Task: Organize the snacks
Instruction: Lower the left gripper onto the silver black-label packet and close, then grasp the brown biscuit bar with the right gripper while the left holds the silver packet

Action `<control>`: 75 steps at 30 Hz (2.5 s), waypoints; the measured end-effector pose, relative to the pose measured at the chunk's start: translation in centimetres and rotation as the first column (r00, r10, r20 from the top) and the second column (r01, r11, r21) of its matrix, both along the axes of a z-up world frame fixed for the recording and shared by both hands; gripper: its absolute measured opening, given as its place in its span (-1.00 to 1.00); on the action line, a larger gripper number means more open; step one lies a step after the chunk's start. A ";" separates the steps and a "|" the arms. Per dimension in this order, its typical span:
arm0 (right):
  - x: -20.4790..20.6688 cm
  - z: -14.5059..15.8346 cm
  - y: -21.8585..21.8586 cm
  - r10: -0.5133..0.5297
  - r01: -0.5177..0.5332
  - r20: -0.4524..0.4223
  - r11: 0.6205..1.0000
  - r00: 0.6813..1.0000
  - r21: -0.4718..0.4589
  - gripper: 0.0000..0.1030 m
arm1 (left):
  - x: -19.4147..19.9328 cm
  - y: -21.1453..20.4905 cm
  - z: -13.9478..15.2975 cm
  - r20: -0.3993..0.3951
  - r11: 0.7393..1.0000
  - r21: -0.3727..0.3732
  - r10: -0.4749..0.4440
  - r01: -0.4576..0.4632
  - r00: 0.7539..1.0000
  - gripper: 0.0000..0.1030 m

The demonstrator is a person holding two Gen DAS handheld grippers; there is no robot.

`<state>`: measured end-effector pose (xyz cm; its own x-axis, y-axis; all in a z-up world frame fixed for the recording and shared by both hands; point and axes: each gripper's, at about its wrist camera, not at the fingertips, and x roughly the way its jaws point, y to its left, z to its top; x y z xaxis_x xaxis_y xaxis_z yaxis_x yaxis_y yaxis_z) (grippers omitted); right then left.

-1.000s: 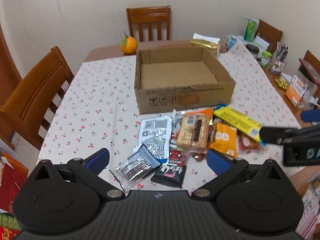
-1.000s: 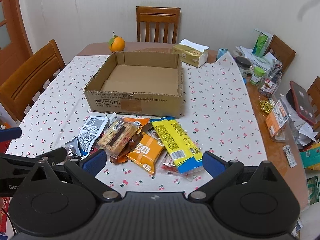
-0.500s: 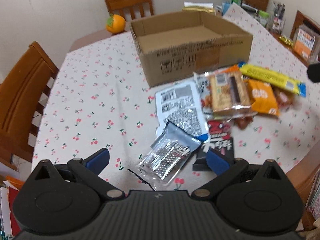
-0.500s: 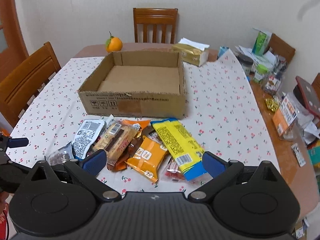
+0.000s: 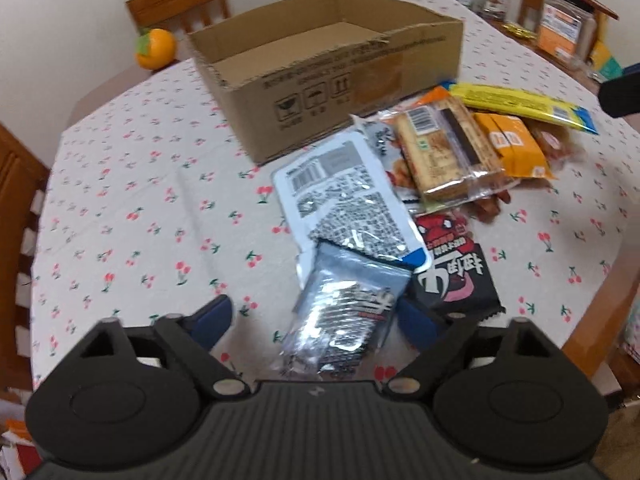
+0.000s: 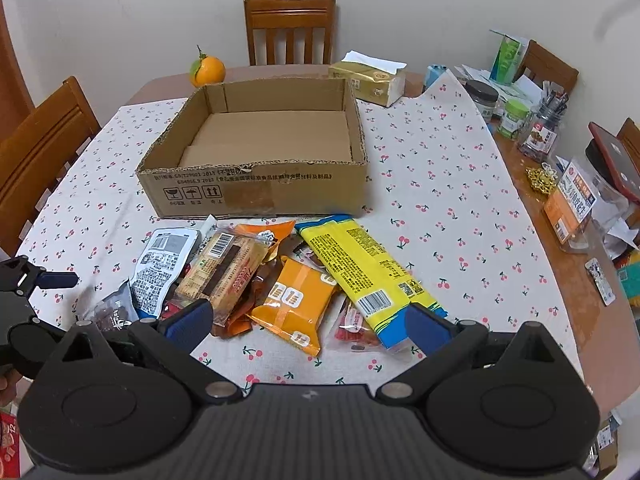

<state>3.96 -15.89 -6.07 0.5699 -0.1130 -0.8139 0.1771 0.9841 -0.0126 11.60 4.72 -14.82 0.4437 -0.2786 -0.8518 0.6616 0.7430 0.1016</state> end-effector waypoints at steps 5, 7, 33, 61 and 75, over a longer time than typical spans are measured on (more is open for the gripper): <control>0.1 -0.3 0.0 -0.010 0.010 -0.009 1.000 1.000 0.010 1.00 | 0.6 0.3 -0.3 -0.067 0.999 -0.040 -0.025 0.022 0.997 0.15; 0.2 -0.2 0.0 -0.010 0.010 -0.006 1.000 1.000 0.010 1.00 | 0.6 0.4 -0.3 -0.072 0.999 -0.046 -0.024 0.021 0.997 0.06; 7.0 -4.9 5.5 0.123 -0.129 -0.069 0.989 0.990 -0.076 1.00 | 0.9 5.7 0.1 -0.075 0.950 -0.087 0.292 -0.298 0.953 0.20; 9.7 -8.2 8.0 0.142 -0.155 -0.069 0.951 0.987 -0.268 0.88 | 1.4 5.6 -0.3 -0.082 0.979 -0.057 0.190 -0.195 0.978 0.13; 10.4 -8.9 7.7 0.197 -0.218 -0.112 0.949 0.974 -0.226 0.36 | 0.9 5.0 -0.2 -0.054 0.979 -0.033 0.201 -0.203 0.978 -0.04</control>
<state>14.41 -8.15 -14.95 0.5295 -0.1939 -0.8258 -0.0432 0.9661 -0.2546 12.53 9.69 -14.98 0.4510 -0.2200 -0.8650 0.5009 0.8645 0.0413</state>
